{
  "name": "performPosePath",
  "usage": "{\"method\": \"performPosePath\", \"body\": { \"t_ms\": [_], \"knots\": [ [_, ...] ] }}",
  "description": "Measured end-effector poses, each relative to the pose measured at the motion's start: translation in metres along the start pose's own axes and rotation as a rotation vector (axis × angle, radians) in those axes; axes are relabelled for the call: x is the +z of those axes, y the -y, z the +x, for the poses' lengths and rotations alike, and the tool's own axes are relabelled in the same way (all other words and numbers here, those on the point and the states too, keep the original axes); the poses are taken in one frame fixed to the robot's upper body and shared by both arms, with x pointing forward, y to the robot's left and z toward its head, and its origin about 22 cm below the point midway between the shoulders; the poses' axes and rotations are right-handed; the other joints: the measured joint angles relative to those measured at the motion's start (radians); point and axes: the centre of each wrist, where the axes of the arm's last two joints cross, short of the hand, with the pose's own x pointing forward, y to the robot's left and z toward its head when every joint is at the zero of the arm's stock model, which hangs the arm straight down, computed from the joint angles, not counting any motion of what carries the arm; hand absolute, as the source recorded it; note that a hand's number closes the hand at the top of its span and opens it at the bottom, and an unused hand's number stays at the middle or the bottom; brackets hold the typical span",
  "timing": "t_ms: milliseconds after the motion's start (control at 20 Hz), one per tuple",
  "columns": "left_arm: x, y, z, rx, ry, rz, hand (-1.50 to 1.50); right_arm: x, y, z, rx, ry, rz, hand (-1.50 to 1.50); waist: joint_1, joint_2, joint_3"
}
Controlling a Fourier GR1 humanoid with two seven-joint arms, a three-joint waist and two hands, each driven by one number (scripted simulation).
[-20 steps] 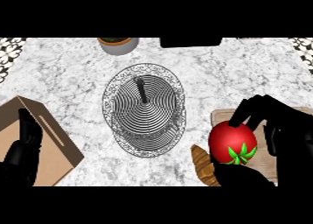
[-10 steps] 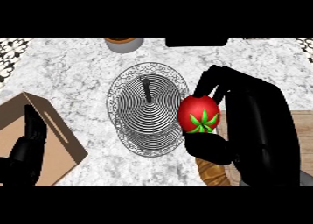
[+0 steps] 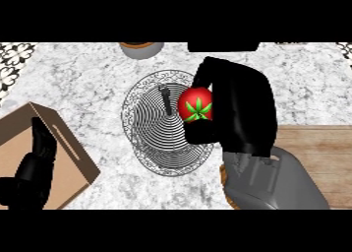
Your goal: Pick the tomato from the cutting board and place it in the tiered basket
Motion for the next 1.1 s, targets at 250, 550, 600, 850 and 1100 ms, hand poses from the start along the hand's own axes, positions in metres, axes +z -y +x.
{"method": "performPosePath", "body": {
  "t_ms": [250,550,600,850,1100],
  "knots": [
    [-0.002,0.001,0.001,0.003,-0.008,-0.003,0.00,-0.014,-0.012,-0.006,-0.065,-0.061,0.038,-1.50,0.005,0.003,0.002],
    [-0.004,0.003,0.002,0.007,-0.001,-0.011,0.00,-0.025,-0.020,-0.019,-0.289,-0.119,0.082,-1.50,0.019,0.008,0.002],
    [-0.004,0.003,0.002,0.009,0.000,-0.014,0.00,-0.027,-0.020,-0.020,-0.327,-0.122,0.079,-1.50,0.019,0.008,0.002],
    [-0.005,0.002,0.001,0.007,-0.018,-0.016,0.00,-0.030,-0.015,-0.021,-0.533,-0.129,0.023,-1.50,0.016,0.006,0.003],
    [-0.001,-0.002,-0.003,0.007,-0.025,0.005,0.00,-0.034,-0.001,-0.026,-0.634,-0.128,-0.144,-1.50,-0.007,-0.002,0.004]
  ]
}}
